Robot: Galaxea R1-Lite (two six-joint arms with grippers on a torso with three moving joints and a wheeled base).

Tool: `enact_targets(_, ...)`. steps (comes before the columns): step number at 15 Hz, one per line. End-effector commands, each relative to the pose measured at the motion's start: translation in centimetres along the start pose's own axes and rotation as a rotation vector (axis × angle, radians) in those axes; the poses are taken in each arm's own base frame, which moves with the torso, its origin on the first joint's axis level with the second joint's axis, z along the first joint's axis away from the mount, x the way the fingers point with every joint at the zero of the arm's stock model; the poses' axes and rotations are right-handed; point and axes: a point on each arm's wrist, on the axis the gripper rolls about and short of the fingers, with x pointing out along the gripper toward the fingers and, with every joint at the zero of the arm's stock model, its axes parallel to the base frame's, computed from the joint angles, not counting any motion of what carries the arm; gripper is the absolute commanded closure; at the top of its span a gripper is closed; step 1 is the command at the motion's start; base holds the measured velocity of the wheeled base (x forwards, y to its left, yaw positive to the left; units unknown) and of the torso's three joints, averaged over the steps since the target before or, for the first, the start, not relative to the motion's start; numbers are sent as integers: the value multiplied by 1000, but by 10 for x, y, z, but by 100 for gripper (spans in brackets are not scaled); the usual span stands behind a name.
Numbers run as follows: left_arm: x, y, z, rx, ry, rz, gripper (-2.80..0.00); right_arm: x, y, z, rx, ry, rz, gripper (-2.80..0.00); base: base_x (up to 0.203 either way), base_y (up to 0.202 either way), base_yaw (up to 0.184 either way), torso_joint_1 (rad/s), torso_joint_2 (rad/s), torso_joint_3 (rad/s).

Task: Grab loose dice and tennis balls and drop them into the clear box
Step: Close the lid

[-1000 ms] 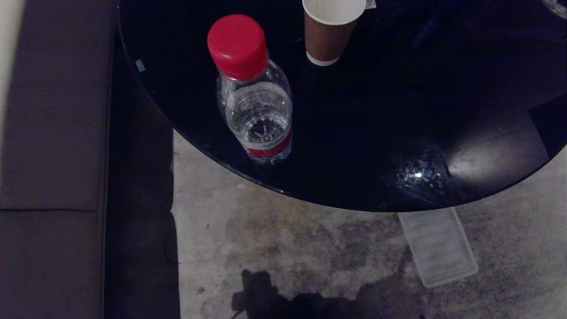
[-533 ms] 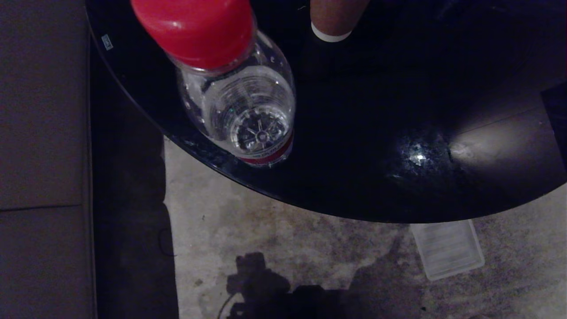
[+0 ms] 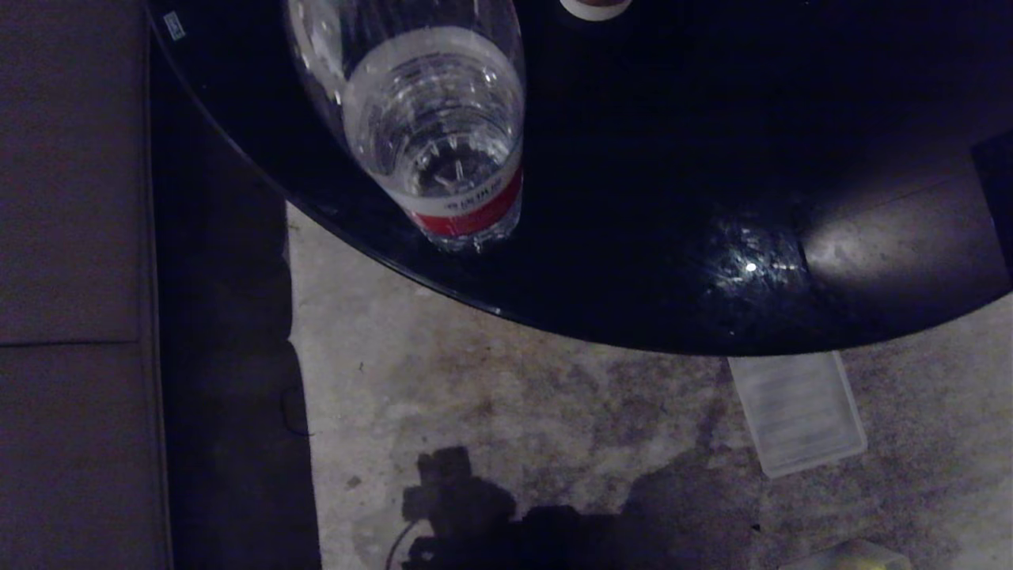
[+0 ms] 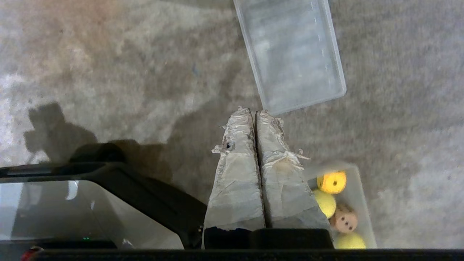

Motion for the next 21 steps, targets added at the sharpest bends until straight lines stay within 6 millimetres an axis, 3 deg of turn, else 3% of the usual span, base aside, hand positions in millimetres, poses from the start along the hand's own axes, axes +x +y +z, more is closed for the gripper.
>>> enact_targets(1, 0, 0, 0, -1, 1, 1, 0, 0, 0, 0, 0, 2, 1, 0, -189, 0, 1, 6, 6, -1)
enact_targets(7, 0, 0, 0, -1, 0, 0, 0, 0, 0, 0, -3, 2, 2, 0, -157, 0, 0, 4, 3, 0)
enact_targets(21, 0, 0, 0, -1, 1, 0, 0, 0, 0, 0, -24, 2, 9, 0, 0, 0, 0, 0, 0, 0)
